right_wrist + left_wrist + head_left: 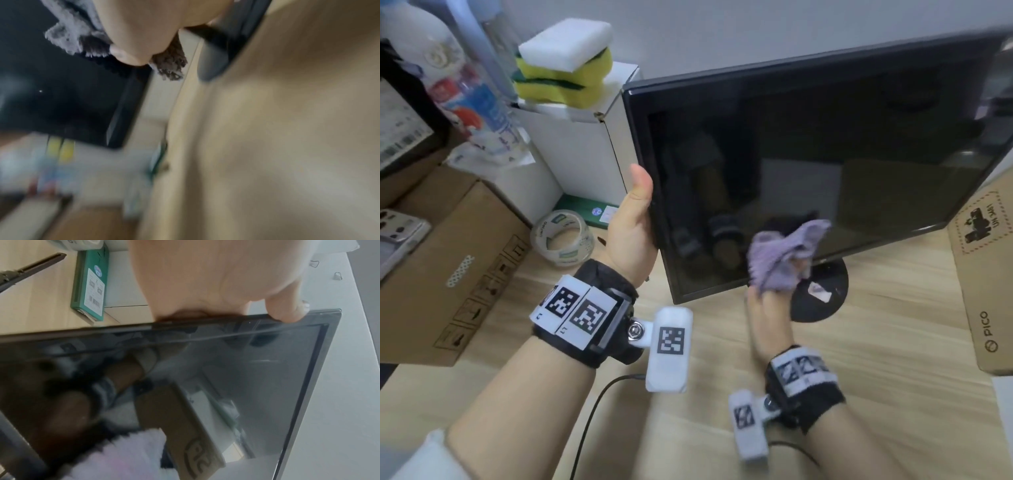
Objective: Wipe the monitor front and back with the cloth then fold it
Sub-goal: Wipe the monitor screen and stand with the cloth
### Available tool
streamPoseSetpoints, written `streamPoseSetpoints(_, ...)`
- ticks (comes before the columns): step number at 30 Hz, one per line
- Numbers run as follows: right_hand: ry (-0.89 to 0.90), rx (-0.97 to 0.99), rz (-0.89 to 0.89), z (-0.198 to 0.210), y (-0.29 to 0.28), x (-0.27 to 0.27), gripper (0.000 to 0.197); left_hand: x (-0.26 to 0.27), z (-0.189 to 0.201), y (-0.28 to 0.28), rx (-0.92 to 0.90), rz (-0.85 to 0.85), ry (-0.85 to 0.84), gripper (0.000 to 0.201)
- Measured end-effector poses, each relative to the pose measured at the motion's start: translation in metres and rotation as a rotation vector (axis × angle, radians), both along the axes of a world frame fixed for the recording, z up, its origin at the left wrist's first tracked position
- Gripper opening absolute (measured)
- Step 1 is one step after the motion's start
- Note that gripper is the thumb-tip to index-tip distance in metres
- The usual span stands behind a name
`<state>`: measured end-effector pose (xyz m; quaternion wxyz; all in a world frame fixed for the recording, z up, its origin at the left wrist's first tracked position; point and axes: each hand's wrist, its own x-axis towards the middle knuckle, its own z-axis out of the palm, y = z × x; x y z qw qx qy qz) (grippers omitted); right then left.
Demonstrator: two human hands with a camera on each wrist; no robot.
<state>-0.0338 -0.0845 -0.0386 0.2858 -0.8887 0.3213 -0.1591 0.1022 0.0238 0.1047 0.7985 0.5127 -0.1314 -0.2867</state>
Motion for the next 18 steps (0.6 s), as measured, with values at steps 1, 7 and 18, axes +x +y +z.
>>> streamPoseSetpoints(1,0.015,0.029,0.088,0.0,0.02,0.001,0.063,0.001,-0.001,0.002,-0.017,-0.015,0.017,0.069)
streamPoseSetpoints(7,-0.283,-0.363,0.4,0.039,0.046,0.035,0.062,0.011,0.0,0.015,-0.038,-0.269,0.088,0.056)
streamPoseSetpoints(18,-0.5,-0.59,0.125,0.191,0.021,0.106,0.029,0.024,0.031,0.02,0.121,-0.164,-0.281,0.053)
